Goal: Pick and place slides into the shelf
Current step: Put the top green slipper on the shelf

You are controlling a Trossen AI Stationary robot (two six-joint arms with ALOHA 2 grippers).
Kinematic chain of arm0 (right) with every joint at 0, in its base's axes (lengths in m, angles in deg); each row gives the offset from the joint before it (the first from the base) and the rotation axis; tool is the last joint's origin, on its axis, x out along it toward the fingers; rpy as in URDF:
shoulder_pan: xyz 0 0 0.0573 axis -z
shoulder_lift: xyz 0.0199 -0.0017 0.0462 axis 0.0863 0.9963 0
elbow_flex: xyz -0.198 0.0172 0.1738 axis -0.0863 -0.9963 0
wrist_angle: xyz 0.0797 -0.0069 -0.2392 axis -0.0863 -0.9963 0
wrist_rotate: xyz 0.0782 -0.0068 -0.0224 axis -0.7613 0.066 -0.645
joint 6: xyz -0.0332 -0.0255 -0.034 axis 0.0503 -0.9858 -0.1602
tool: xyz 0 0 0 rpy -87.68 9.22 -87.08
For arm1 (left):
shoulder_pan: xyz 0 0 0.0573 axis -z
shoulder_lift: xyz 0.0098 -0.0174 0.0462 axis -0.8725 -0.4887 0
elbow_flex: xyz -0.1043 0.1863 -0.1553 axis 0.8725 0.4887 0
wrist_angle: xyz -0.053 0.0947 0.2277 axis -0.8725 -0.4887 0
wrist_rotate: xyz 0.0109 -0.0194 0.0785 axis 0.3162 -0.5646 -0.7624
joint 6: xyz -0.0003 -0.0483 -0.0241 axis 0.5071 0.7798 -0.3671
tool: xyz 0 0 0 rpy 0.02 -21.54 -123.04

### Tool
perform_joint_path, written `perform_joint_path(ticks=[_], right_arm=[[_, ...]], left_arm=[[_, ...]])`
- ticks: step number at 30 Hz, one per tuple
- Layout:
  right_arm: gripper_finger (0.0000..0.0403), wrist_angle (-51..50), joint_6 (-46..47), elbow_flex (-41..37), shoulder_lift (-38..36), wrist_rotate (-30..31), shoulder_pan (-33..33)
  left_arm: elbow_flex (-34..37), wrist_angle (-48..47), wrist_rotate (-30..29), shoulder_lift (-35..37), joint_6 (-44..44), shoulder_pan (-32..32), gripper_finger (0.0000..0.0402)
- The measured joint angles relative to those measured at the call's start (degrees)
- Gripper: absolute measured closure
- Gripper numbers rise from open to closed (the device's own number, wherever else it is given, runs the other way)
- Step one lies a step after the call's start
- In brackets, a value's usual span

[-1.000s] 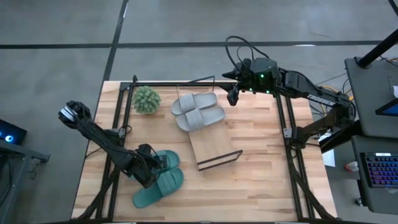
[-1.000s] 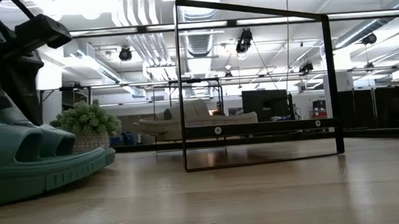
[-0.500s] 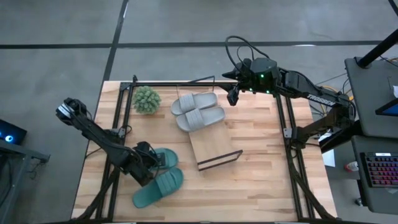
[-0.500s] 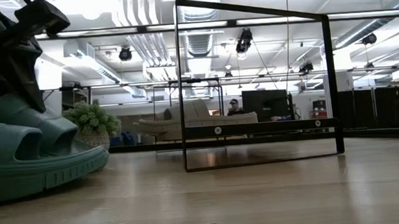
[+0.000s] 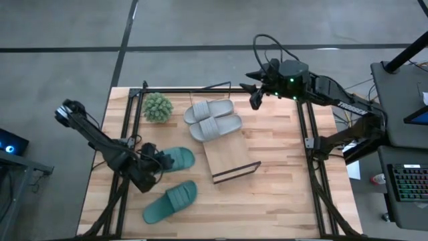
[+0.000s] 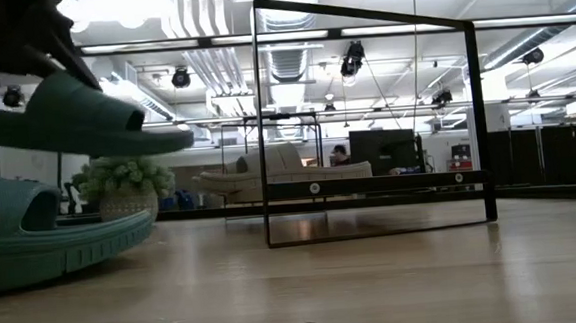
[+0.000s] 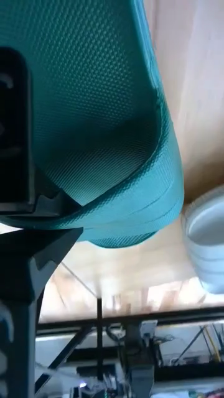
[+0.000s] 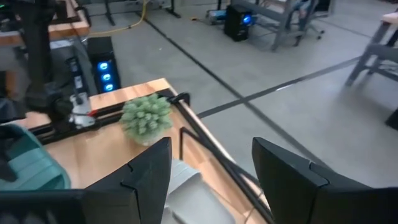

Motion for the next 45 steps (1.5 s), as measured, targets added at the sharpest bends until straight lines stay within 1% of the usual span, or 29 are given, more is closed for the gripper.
perform_joint_path(ticks=[3, 8, 13, 15, 18, 23, 26, 29, 35, 40, 45], right_arm=[[0.0188, 0.0, -0.08, 0.0, -0.8, 1.49, -0.02], [0.0188, -0.05, -0.04, 0.0, -1.73, 1.61, -0.02], [0.0188, -1.01, -0.03, 0.0, -2.02, 1.74, -0.02], [0.0188, -1.58, -0.08, 0.0, -2.06, 2.76, -0.02], [0.0188, -2.08, -0.04, 0.0, -2.2, 3.92, -0.02], [0.0188, -2.26, -0.24, 0.02, -2.88, 6.71, -0.03], [0.0188, -2.4, -1.91, 0.01, -3.61, 9.85, -0.04], [0.0188, -2.6, -4.47, 0.02, -4.38, 11.7, -0.02], [0.0188, -2.66, -6.22, 0.02, -5.46, 11.69, -0.04], [0.0188, -2.68, -6.22, 0.02, -5.86, 11.67, -0.03], [0.0188, -2.75, -7.54, 0.02, -5.89, 11.63, -0.02]], left_arm=[[-0.41, 0.37, -0.13, 2.05, -3.09, -0.8, 0.0401], [-2.23, 3.15, -2.52, 4.92, -11.61, -2.93, 0.0401], [-3.35, 9.86, -3.12, 6.81, -22.35, -5.84, 0.0401], [-3.57, 13.27, -3.08, 7.26, -26.65, -7.1, 0.0401], [-4.01, 17.01, -3.09, 7.54, -30.61, -8.97, 0.0401], [-4.44, 21.12, -2.26, 6.53, -32.05, -12.86, 0.0401], [-4.44, 24.62, 0.56, 4.86, -32.0, -15.03, 0.0401], [-4.46, 30.04, 3.49, 2.36, -31.93, -17.49, 0.0401], [-4.45, 40.65, 9.8, -4.19, -30.61, -22.79, 0.0402], [-5.08, 44.04, 13.36, -9.22, -30.56, -25.9, 0.0402], [-6.85, 48.46, 15.42, -14.64, -30.46, -27.81, 0.0402]])
